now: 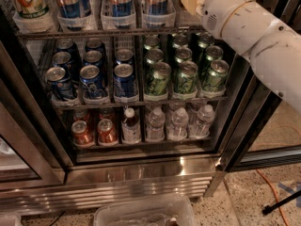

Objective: Pick orange can from top shelf of fridge

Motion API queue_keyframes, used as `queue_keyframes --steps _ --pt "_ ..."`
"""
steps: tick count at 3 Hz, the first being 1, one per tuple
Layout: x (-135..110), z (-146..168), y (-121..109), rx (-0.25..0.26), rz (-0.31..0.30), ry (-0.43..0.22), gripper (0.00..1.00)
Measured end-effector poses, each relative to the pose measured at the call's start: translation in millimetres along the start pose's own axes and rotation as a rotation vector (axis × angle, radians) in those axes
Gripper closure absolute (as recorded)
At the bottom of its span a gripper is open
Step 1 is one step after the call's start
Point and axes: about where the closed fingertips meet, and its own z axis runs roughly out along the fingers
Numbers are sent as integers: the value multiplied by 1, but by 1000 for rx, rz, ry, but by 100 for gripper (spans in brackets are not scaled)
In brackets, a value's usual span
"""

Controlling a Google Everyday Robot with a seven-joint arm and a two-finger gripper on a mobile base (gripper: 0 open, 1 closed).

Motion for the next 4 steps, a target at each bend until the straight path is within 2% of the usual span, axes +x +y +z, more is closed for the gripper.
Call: queue_keyframes --steps 3,4 --pt "-20 -34 25 -14 -31 17 100" --pt "-19 -46 40 -45 -13 45 100"
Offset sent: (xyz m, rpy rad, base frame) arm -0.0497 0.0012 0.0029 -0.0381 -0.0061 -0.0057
